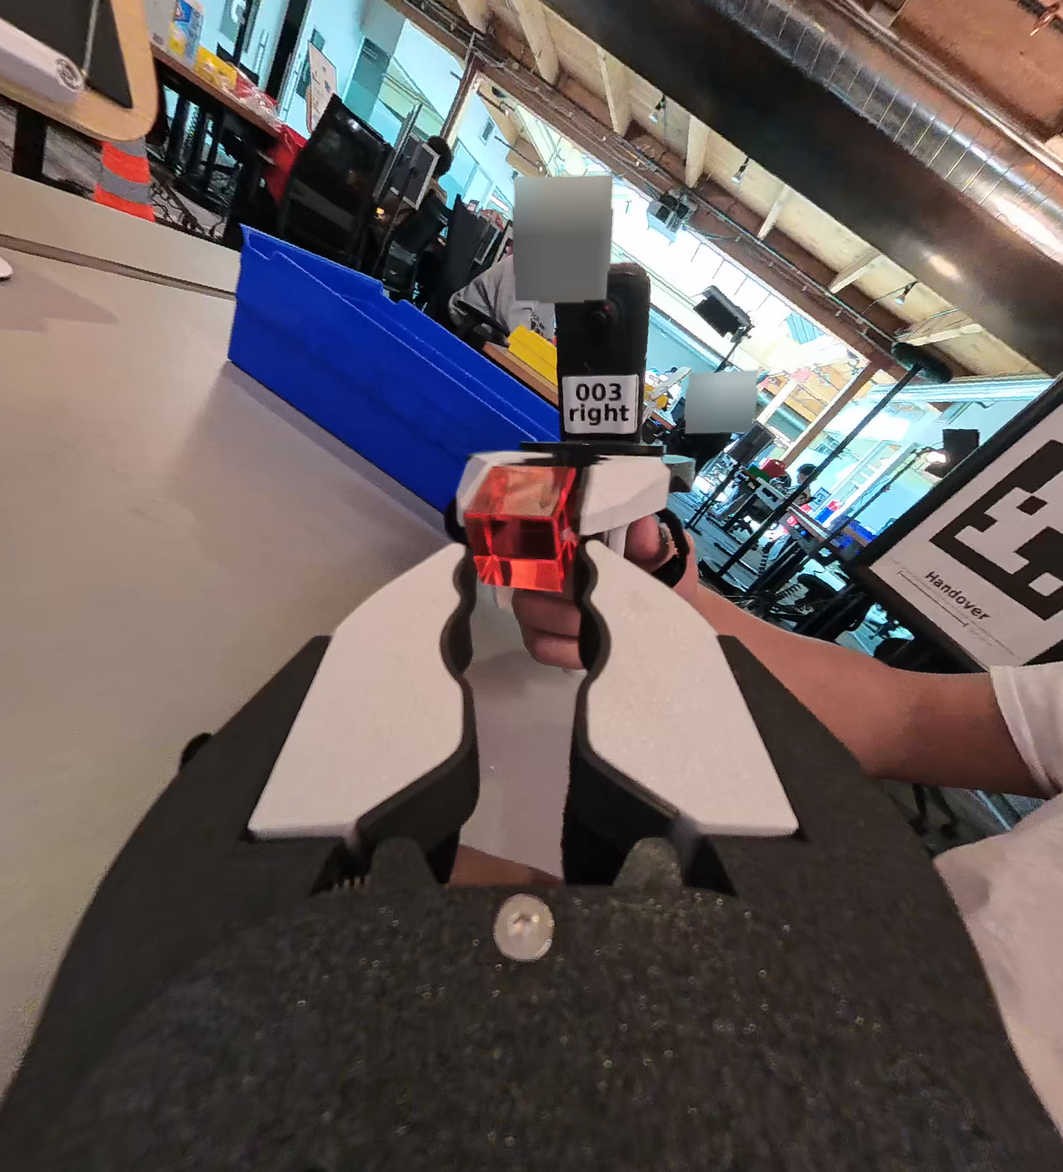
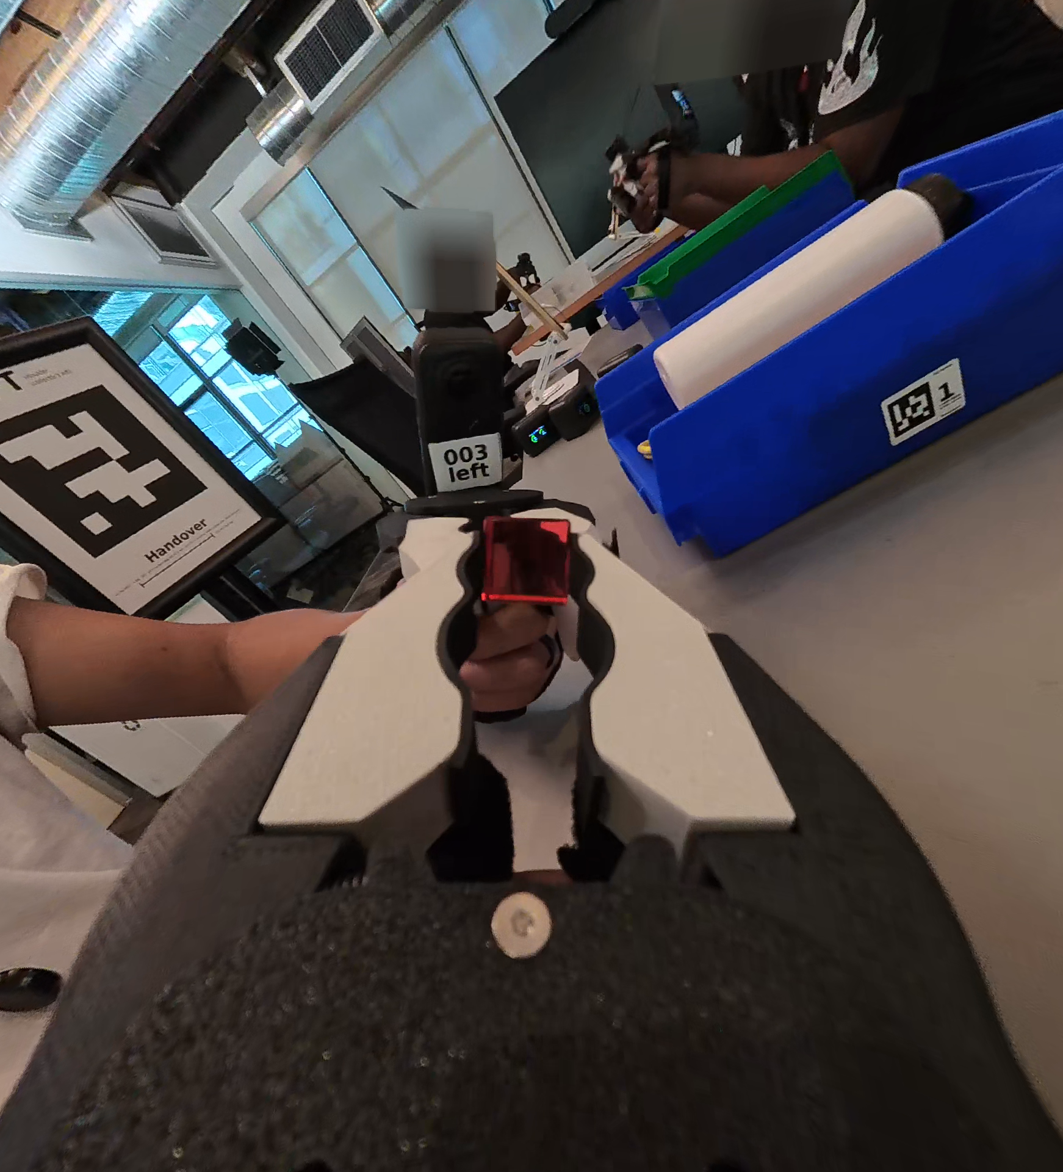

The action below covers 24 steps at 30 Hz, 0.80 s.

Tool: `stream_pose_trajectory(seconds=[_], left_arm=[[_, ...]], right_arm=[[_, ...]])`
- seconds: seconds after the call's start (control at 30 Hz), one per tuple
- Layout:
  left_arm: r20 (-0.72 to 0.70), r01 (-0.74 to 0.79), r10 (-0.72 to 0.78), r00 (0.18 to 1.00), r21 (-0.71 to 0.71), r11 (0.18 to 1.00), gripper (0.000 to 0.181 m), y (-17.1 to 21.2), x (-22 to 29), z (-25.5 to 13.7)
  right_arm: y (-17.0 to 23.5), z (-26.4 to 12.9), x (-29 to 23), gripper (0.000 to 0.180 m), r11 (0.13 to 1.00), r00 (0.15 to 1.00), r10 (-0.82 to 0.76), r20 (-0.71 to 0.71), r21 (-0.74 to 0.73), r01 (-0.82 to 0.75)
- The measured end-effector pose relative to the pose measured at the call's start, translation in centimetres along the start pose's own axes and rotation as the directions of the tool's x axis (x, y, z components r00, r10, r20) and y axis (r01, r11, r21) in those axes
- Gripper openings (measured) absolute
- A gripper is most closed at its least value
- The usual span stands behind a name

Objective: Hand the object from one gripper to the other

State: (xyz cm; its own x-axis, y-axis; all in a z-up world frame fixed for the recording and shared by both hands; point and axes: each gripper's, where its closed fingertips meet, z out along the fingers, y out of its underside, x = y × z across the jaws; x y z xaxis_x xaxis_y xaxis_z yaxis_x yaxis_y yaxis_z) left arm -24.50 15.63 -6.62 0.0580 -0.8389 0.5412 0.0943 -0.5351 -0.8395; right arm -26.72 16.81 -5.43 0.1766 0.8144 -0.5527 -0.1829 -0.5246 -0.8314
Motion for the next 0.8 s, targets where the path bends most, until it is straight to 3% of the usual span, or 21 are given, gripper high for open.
stream_pose_trajectory(seconds=[0.17,0.27,0.4,0.57,0.8], left_arm=[[0.002,-0.011,0.012,1.0,-0.019,1.0,0.028,0.2,-0.3,-0.1],[0.016,-0.008,0.008,1.0,-0.034,0.999,0.028,0.2,-0.6,-0.3],[-0.038,0.042,-0.045,0.998,-0.089,0.995,0.028,0.5,-0.3,-0.6],[-0.138,0.099,-0.139,0.981,-0.262,0.96,0.028,2.5,0.9,-1.0],[-0.243,0.206,-0.283,0.928,-0.301,0.931,0.028,2.5,2.8,-0.9]], right_arm=[[0.3,-0.1,0.3,0.026,1.0,1.0,0.01,-0.012,-0.018,-0.011],[-0.5,-0.8,0.6,0.036,1.0,0.999,-0.018,-0.033,-0.002,0.017],[-1.2,-2.2,0.9,0.048,0.981,0.977,-0.192,-0.091,-0.023,0.191],[0.4,-2.7,-0.9,0.054,0.765,0.765,-0.64,-0.072,-0.16,0.624],[3.4,-1.6,-1.4,0.054,0.558,0.592,-0.806,0.005,-0.325,0.763]])
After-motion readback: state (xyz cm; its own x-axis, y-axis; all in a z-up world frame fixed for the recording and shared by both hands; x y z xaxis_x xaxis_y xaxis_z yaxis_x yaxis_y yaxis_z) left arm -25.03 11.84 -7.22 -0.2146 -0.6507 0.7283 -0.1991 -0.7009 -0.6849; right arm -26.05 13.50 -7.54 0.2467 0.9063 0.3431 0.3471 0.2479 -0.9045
